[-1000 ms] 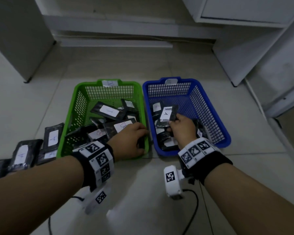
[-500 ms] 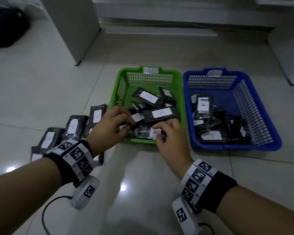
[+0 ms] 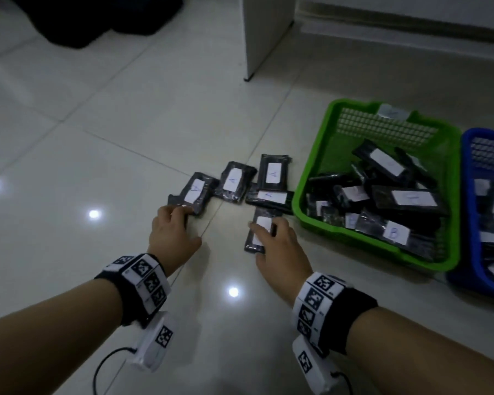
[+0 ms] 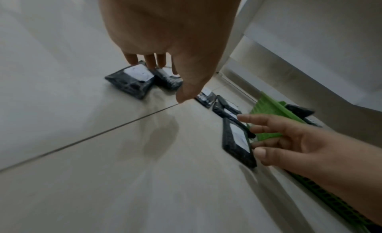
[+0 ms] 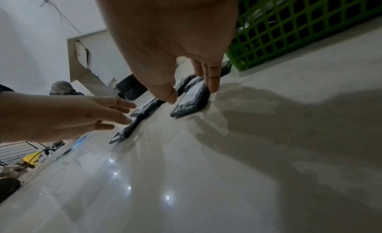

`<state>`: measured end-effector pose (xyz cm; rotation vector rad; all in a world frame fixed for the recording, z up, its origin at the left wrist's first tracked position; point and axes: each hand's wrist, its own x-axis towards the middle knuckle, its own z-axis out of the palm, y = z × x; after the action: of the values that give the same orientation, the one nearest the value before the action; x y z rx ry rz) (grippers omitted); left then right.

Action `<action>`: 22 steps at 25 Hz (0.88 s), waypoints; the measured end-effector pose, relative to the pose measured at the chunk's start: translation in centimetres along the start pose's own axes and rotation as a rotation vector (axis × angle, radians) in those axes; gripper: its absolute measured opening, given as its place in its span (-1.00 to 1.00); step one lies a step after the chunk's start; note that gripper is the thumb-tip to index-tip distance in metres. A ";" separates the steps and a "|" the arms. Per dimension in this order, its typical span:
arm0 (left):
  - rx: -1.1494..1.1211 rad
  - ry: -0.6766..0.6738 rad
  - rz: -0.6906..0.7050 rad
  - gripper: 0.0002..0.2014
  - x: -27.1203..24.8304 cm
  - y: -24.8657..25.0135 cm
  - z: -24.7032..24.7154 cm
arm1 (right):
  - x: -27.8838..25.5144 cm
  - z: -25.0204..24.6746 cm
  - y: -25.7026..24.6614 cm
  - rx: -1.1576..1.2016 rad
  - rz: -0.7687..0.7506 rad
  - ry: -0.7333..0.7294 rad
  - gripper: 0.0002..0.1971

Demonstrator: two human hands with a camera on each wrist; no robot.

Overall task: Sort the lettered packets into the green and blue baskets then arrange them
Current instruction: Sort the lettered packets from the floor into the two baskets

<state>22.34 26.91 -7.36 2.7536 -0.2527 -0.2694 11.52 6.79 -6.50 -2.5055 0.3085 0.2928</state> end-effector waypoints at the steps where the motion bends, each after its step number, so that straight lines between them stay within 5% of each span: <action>1: -0.020 0.020 -0.055 -0.25 -0.1 -0.8 0.2 | 0.4 0.5 -0.2 -0.019 0.015 0.000 -0.47; 4: -0.128 0.032 -0.213 -0.11 0.5 -3.1 0.6 | 1.1 1.8 -0.8 -0.077 -0.004 0.066 -0.68; 7: -0.148 0.044 -0.217 -0.07 1.5 -4.4 0.9 | 1.0 2.9 -1.0 -0.046 -0.039 0.132 -0.83; 10: -0.217 0.032 -0.260 -0.06 1.9 -4.2 0.9 | 1.5 3.3 -0.8 0.123 -0.015 0.153 -0.71; 14: -0.436 -0.034 -0.379 -0.44 0.6 -3.0 0.5 | 1.9 2.6 -1.5 0.289 0.009 0.101 -0.42; 17: -0.643 -0.034 -0.454 -0.73 -1.0 -2.0 0.5 | 2.0 1.6 -2.1 0.316 0.045 0.050 -0.45; 22: -0.829 -0.062 -0.405 -0.78 -4.7 1.3 -0.3 | 2.0 0.5 -2.6 0.474 0.010 0.147 -0.61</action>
<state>17.69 26.76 -5.85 1.9449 0.3421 -0.4432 14.08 8.86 -6.10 -2.0596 0.3978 0.0295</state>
